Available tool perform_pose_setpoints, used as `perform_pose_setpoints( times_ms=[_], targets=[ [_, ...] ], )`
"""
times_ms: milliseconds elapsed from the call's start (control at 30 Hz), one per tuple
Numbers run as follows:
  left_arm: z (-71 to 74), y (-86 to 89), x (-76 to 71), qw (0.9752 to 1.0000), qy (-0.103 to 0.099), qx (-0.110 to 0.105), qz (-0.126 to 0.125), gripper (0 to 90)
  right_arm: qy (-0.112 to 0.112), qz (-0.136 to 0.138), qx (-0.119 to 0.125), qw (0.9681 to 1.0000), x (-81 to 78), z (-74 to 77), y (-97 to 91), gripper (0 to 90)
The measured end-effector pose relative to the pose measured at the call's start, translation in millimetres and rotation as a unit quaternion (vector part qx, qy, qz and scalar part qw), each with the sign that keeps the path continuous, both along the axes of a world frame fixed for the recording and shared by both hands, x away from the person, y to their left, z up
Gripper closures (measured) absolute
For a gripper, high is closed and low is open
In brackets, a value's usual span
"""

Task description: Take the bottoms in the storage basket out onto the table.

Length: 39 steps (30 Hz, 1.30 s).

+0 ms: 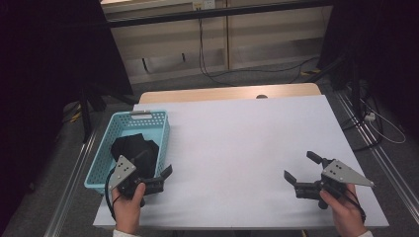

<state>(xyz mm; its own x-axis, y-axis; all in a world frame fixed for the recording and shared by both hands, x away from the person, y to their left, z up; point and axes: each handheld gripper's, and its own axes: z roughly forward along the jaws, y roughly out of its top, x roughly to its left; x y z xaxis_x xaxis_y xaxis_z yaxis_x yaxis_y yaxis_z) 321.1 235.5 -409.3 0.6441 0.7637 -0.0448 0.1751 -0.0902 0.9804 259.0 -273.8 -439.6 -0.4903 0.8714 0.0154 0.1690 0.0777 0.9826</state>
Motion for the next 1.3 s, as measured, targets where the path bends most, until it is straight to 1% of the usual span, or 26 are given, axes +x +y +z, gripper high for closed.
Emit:
perform_pose_setpoints(
  times_ms=[267, 400, 567, 633, 767, 833, 933, 1000, 1067, 1100, 1167, 1300],
  targets=[
    [1.7, -0.4, -0.2, 1.0000, 0.000, 0.000, -0.003, 1.9, 0.001, 0.004, 0.000, 1.0000, -0.2, -0.1, 0.9, 0.2],
    [4.5, -1.3, -0.4, 1.0000, 0.002, -0.005, -0.004, 1.9, 0.000, 0.002, 0.000, 1.0000, -0.2, -0.1, 0.5, 0.2],
    [10.7, -3.4, 0.2, 1.0000, -0.001, -0.005, -0.008, 2.0, -0.002, -0.001, 0.003, 1.0000, 0.5, 0.1, -0.6, 0.2],
    [14.6, -2.9, 1.1, 1.0000, -0.004, 0.002, -0.008, 2.0, -0.004, -0.003, 0.001, 1.0000, 0.7, 0.7, -0.6, 0.2],
    [24.0, 1.2, 2.9, 0.9999, -0.003, -0.012, 0.006, 2.1, -0.004, 0.002, 0.001, 1.0000, 1.1, 0.9, 0.6, 0.2],
    [29.4, 4.9, 5.0, 0.9998, -0.003, -0.016, 0.013, 2.0, -0.004, 0.003, 0.002, 1.0000, 1.4, 0.8, 1.3, 0.2],
    [37.1, 9.1, 9.9, 0.9996, -0.006, -0.009, 0.027, 2.0, -0.002, 0.005, 0.002, 1.0000, 1.6, 0.3, 1.8, 0.2],
    [42.2, 11.2, 14.2, 0.9995, -0.001, -0.011, 0.028, 2.0, -0.002, 0.005, 0.002, 1.0000, 1.6, 0.3, 1.8, 0.2],
    [48.0, 12.6, 18.8, 0.9996, -0.003, -0.004, 0.028, 2.0, -0.003, 0.004, 0.002, 1.0000, 1.8, 0.4, 1.6, 0.2],
    [50.4, 13.4, 21.4, 0.9995, -0.004, -0.007, 0.030, 2.1, -0.003, 0.004, 0.002, 1.0000, 2.0, 0.3, 1.6, 0.2],
    [54.7, 16.1, 27.4, 0.9995, 0.001, -0.008, 0.032, 2.0, -0.002, 0.004, 0.003, 1.0000, 2.1, 0.3, 1.9, 0.2],
    [60.2, 23.6, 38.5, 0.9988, 0.005, -0.014, 0.046, 2.0, -0.002, 0.005, 0.001, 1.0000, 2.1, 0.3, 2.5, 0.2]
  ],
)
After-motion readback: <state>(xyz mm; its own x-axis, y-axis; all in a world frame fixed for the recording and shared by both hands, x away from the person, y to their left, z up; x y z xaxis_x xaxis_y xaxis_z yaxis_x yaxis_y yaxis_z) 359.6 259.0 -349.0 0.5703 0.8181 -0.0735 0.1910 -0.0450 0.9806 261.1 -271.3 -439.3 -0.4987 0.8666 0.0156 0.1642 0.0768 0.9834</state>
